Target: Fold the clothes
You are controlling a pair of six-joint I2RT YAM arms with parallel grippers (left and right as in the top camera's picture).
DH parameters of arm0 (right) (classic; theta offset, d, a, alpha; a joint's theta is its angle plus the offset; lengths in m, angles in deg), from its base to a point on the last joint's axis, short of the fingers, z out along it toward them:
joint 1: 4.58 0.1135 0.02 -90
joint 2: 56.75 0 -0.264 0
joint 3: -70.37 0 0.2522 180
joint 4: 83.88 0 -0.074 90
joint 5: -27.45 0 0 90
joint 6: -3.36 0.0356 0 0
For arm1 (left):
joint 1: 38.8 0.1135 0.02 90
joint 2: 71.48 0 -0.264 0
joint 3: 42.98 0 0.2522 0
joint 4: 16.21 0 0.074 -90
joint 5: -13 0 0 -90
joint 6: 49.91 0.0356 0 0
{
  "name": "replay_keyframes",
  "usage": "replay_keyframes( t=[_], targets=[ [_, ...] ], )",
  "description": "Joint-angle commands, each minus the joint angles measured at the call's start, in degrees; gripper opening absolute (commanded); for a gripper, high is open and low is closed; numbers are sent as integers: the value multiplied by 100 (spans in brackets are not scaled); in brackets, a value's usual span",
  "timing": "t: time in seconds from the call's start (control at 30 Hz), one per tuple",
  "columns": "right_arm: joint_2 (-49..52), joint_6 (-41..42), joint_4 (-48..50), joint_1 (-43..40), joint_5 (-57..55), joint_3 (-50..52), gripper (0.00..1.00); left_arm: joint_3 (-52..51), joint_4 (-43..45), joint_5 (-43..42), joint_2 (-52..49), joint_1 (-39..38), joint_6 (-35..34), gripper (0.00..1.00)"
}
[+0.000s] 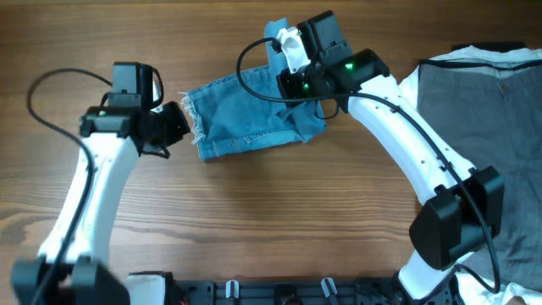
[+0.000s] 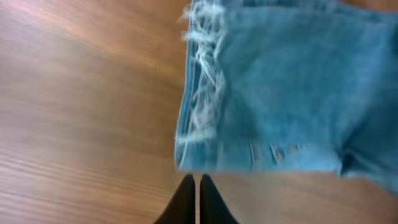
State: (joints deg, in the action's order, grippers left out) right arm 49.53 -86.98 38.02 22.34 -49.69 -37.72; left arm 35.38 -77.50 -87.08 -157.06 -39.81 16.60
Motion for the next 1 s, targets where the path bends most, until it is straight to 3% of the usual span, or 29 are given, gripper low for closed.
replay_keyframes(
  t=[0.0,0.17,0.27,0.33,0.6,0.87,0.97],
  targets=[
    [-76,-57,11,2,-144,-98,4,-442,901,-1565,-903,192,227,4],
    [-76,50,13,2,-144,-98,4,-442,1781,-1969,-2402,188,223,4],
    [-87,24,52,4,262,-140,4,-444,1784,-1943,-2846,188,227,4],
    [-109,-94,181,118,1377,-155,4,-444,1784,-1943,-2892,188,225,4],
    [120,140,136,1217,850,-55,4,-444,1803,-1943,-2892,188,225,4],
    [743,481,254,1364,1187,-44,5,-444,1799,-1943,-2892,188,225,4],
    [754,680,518,1368,813,-44,13,-444,1801,-1943,-2892,188,225,4]
  ],
)
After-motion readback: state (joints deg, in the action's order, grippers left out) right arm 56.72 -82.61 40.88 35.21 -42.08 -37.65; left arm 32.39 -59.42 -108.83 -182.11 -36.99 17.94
